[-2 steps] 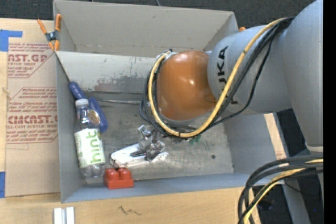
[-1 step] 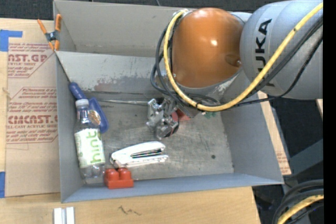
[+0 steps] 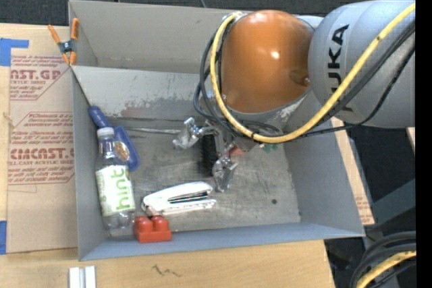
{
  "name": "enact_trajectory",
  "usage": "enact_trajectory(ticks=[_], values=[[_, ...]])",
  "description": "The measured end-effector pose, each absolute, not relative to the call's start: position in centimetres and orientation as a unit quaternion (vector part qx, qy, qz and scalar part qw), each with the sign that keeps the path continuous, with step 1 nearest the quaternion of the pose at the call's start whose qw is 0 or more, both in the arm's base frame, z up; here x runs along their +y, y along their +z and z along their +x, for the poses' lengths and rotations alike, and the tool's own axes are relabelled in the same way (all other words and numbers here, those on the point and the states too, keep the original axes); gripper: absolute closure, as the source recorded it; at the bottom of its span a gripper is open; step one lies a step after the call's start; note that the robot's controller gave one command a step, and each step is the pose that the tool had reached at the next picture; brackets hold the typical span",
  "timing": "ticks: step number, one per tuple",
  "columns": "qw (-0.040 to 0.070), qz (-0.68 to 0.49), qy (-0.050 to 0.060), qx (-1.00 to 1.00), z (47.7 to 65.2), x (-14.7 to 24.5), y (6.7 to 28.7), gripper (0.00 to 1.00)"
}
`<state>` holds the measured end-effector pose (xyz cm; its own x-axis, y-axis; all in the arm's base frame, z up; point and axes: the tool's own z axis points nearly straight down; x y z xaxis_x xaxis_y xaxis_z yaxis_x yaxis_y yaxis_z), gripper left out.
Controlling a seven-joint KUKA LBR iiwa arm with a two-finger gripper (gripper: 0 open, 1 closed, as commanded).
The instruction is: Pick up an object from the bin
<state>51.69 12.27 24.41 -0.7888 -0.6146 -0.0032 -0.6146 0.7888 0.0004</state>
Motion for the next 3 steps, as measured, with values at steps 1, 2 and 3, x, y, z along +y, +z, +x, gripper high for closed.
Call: enact_trajectory(ticks=[1,2,3], values=[[0.001,-0.325,0.001,0.946,51.7,12.3,24.4,0.0],[0.004,-0.328,0.0,0.945,51.8,12.2,19.2,0.0],[0.001,-0.391,0.0,0.92,50.6,12.1,14.9,0.0]])
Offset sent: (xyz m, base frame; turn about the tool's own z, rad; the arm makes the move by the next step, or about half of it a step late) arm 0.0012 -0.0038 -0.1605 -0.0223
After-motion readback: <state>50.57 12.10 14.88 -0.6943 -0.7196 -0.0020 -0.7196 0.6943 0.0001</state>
